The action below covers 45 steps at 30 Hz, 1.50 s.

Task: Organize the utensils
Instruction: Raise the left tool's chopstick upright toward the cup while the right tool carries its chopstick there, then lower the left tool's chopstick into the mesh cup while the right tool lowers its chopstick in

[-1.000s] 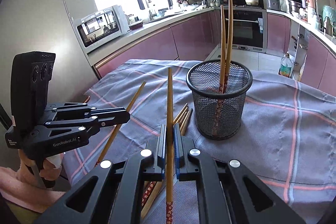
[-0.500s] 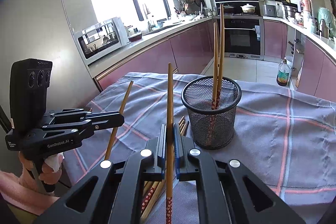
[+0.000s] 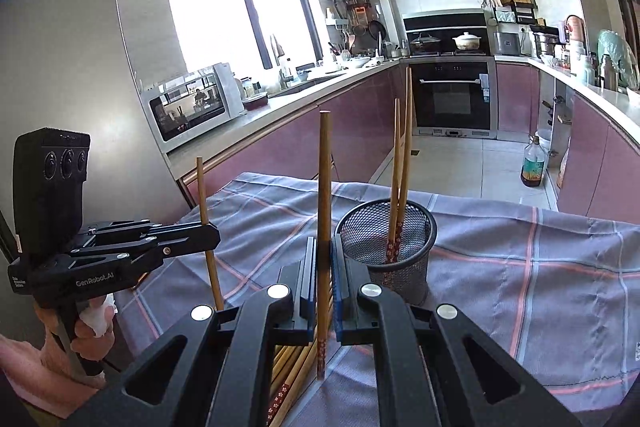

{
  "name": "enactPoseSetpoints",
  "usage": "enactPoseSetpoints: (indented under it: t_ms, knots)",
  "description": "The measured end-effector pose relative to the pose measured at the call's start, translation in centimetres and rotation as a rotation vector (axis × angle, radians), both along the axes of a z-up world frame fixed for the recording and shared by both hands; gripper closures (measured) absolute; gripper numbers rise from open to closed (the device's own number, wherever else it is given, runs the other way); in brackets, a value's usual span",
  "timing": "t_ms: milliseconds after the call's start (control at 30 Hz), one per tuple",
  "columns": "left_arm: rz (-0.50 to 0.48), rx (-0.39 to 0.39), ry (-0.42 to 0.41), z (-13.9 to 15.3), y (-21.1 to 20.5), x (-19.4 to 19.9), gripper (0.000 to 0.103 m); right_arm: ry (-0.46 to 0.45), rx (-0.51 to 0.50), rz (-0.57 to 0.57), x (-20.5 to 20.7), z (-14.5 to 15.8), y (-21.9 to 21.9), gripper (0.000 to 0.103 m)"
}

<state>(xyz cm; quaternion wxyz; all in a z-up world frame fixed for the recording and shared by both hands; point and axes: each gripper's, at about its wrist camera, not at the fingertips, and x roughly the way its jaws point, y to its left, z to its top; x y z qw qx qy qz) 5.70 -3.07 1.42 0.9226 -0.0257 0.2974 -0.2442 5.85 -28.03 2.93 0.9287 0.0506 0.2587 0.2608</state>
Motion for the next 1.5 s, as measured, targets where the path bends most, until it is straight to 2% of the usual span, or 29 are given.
enactPoseSetpoints:
  t_ms: [567,1133,1300,1500]
  knots:
    - [-0.009,-0.072,-0.104,5.7,-0.3,1.1,0.096,-0.102,0.013,-0.009,1.5,4.1,-1.3,0.097]
    - [-0.029,-0.115,-0.211,11.7,-2.6,3.2,0.096,-0.185,0.02,-0.062,3.3,7.4,-2.7,0.097]
    - [-0.025,-0.108,-0.211,12.0,-3.9,3.8,0.096,-0.176,0.019,-0.076,4.2,7.1,-2.9,0.097]
    - [-0.009,-0.085,-0.179,11.0,-5.0,5.1,0.096,-0.129,0.005,-0.086,5.6,5.6,-2.5,0.097]
